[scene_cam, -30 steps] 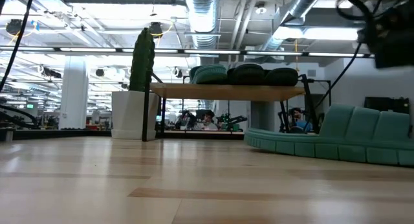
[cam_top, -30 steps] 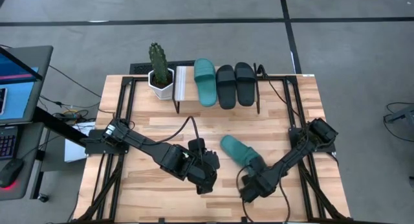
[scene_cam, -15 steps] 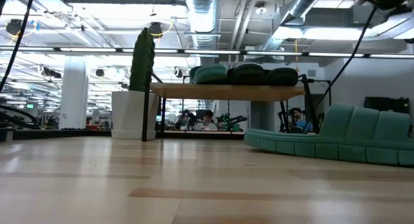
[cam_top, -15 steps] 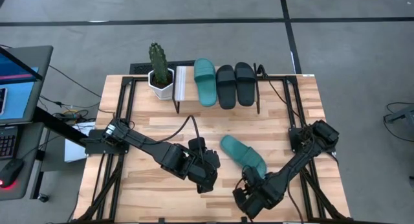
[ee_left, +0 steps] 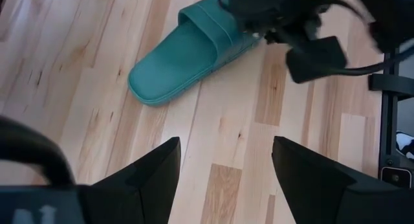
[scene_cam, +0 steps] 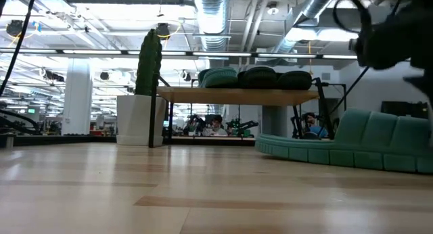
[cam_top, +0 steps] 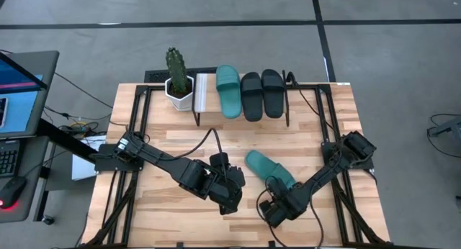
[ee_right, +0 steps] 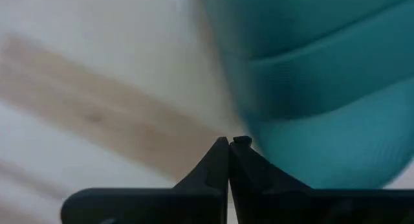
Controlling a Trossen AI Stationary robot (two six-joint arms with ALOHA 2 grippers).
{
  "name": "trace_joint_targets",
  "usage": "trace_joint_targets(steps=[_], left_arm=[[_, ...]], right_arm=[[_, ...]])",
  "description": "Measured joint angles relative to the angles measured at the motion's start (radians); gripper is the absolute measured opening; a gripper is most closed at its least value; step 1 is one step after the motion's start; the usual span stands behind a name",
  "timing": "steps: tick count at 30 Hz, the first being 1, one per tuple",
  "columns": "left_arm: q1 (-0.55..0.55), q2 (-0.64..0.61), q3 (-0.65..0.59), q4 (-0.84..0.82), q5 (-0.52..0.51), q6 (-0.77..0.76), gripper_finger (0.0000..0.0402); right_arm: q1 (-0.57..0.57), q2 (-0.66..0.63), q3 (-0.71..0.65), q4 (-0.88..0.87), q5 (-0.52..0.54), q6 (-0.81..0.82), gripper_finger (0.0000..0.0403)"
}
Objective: Pick and place slides into the shelf
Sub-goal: Put the green slipper on the shelf beside the green slipper
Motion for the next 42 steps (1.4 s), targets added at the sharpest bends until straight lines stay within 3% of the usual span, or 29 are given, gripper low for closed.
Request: trace_joint_targets(steps=[8,15,22,35,42], left_arm=[[0.000,0.000,0.000,0.000,0.000,0.003,0.0231],[0.000,0.000,0.000,0.000,0.000,0.005,0.0231],[0.000,0.000,0.000,0.000,0.001,0.008,0.0231],[0.001,0.000,0.000,0.050,-0.003,-0.043,0.0231],[0.005,0.000,0.001,0.069,-0.044,0.191,0.0231]], right_arm=[[-0.021,0.000,-0.073,-0.217,-0.041,-0.009,0.0000],[-0.020,0.000,-0.074,-0.421,0.089,0.028,0.0000],[0.048,0.000,0.061,-0.630,0.183,0.245,0.0000],[0.201,-0.019,0.286,-0.622,0.201,0.325,0.0000],[0.267,-0.019,0.287,-0.621,0.158,0.375,0.0000]])
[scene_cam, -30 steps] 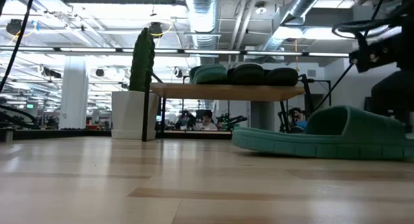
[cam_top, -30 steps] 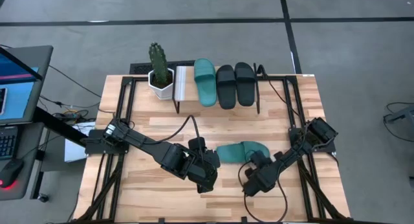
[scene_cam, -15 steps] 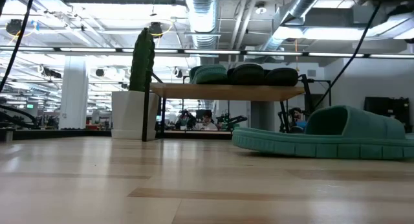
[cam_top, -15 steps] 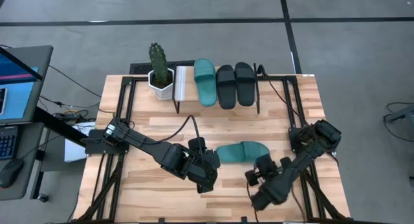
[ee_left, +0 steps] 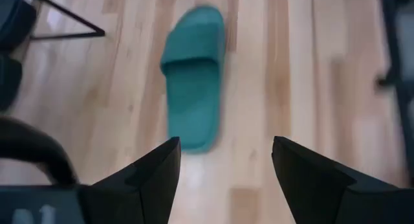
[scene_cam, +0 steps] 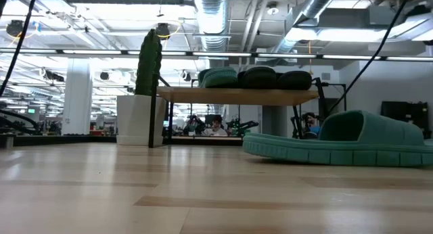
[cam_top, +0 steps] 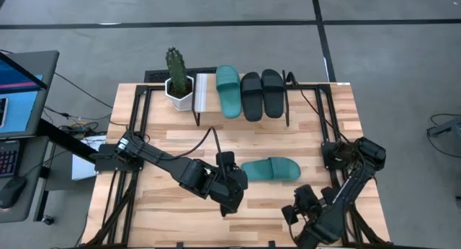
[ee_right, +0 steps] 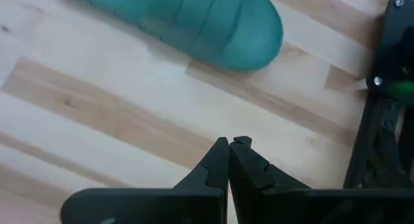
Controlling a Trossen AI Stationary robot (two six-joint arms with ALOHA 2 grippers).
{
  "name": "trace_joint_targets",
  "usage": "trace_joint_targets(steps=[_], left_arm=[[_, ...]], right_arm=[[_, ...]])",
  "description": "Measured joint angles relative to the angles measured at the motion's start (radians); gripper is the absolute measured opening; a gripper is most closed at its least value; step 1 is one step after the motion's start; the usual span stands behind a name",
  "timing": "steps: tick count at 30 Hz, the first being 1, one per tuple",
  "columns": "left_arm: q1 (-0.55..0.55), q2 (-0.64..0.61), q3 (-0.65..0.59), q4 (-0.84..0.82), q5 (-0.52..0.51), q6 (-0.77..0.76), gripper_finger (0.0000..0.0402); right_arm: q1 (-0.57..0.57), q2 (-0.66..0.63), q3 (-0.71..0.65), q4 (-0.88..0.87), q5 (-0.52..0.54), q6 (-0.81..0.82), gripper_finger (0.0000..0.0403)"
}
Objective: Pick and place slides into the shelf
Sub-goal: Put the green slipper on the shelf beside the green slipper
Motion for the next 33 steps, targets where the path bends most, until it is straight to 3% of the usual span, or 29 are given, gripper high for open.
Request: trace_joint_targets(steps=[5,11,16,26,33], left_arm=[[-0.013,0.000,0.000,-0.154,0.068,0.239,0.0231],[-0.029,0.000,0.000,-0.201,0.081,0.279,0.0231],[-0.018,0.013,0.001,-0.179,0.164,0.396,0.0231],[0.017,0.206,-0.001,-0.280,0.110,0.696,0.0231],[0.021,0.272,-0.002,-0.208,0.103,0.926,0.0231]], right_arm=[[0.034,0.000,0.000,0.002,-0.038,0.003,0.0000],[0.060,0.000,0.000,0.005,-0.054,0.011,0.0000],[0.062,0.000,0.000,0.006,-0.054,0.012,0.0000],[0.080,0.003,-0.044,0.004,-0.054,0.011,0.0000],[0.087,0.003,-0.095,0.001,-0.054,0.003,0.0000]])
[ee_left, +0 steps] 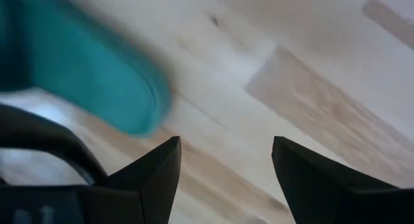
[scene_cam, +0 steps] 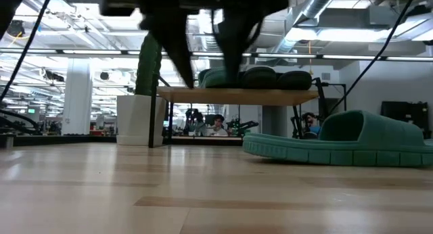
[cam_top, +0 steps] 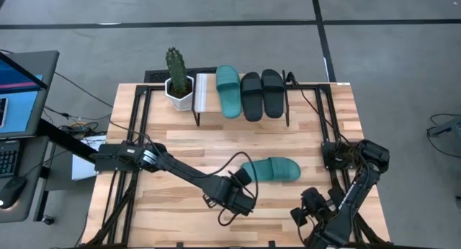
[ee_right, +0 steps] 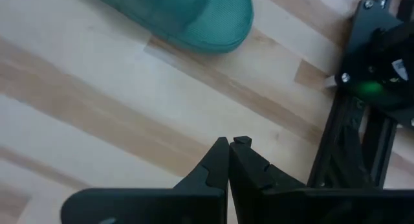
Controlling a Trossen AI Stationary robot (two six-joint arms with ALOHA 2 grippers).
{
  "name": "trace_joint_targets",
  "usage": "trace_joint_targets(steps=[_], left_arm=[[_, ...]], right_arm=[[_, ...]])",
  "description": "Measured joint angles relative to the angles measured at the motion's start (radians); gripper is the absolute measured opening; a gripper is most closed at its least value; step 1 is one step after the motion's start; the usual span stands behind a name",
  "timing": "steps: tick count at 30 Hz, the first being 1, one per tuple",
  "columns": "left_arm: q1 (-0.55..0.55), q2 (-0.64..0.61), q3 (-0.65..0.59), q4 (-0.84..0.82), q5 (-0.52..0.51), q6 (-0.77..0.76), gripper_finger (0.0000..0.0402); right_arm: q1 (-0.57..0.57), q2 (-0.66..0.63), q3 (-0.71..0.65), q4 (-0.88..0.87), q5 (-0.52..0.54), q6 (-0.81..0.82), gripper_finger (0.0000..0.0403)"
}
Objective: Pick and place slides into the shelf
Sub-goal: Put the green slipper on the shelf beside the green slipper
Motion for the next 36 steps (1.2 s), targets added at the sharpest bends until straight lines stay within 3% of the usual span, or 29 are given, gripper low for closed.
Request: trace_joint_targets(steps=[7,13,16,19,25,36], left_arm=[[0.069,-0.005,0.083,0.104,0.103,0.047,0.0231],[0.113,-0.008,0.126,0.201,0.167,-0.242,0.0231],[0.137,0.001,0.125,0.199,0.185,-0.279,0.0231],[0.157,0.012,0.121,0.172,0.211,-0.272,0.0231],[0.188,0.008,0.119,0.126,0.276,-0.094,0.0231],[0.246,0.008,0.039,0.092,0.458,-0.050,0.0231]], right_arm=[[0.025,0.000,-0.051,0.005,0.000,-0.001,0.0000],[0.028,0.000,-0.052,0.096,-0.010,0.006,0.0000],[0.016,0.000,-0.052,0.148,-0.010,0.013,0.0000],[-0.008,0.000,-0.052,0.196,-0.010,0.021,0.0000],[-0.059,0.000,-0.052,0.219,-0.008,0.022,0.0000],[-0.123,0.000,-0.052,0.222,0.004,0.000,0.0000]])
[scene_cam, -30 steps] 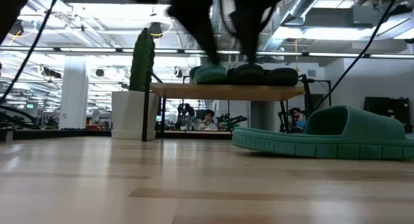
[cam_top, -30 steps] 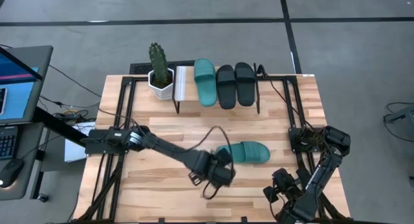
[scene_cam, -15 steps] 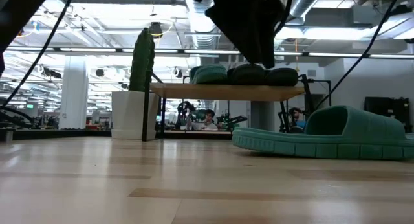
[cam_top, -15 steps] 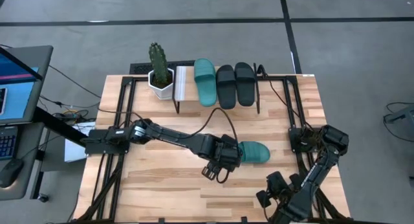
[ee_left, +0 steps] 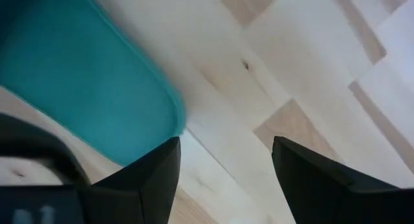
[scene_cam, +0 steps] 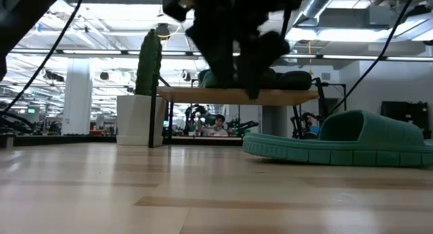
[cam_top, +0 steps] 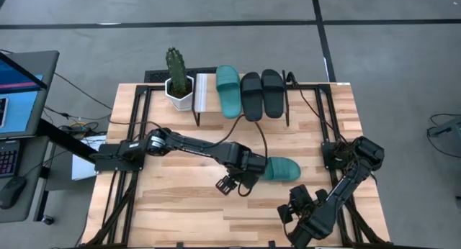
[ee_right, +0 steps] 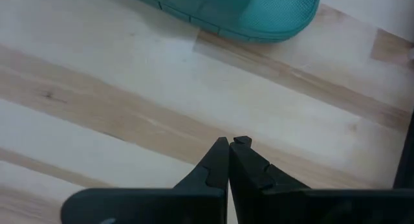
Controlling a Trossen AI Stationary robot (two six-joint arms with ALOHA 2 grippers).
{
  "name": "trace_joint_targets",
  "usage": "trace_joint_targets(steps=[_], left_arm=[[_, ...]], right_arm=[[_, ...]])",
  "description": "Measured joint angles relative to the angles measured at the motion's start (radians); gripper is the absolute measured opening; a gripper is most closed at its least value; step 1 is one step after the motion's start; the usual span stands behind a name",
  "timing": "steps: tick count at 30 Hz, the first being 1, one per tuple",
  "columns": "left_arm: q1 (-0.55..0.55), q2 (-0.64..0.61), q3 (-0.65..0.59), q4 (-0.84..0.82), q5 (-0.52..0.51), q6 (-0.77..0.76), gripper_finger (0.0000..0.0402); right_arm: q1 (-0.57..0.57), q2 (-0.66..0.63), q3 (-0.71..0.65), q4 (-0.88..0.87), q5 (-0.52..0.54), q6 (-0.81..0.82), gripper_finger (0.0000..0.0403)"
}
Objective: Pick and place slides into the shelf
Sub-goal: Put the green slipper on the shelf beside the green slipper
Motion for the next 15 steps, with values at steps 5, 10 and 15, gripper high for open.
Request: trace_joint_targets(steps=[5,10,15], left_arm=[[0.032,0.000,-0.041,-0.002,0.114,0.050,0.0231],[0.040,0.000,-0.041,0.015,0.113,0.168,0.0231],[0.024,0.013,-0.040,0.093,-0.043,0.287,0.0231]], right_arm=[[0.000,0.000,0.000,0.000,0.000,-0.001,0.0000],[0.000,0.000,0.000,0.000,0.000,-0.003,0.0000],[0.001,0.000,0.000,0.000,-0.001,-0.003,0.0000]])
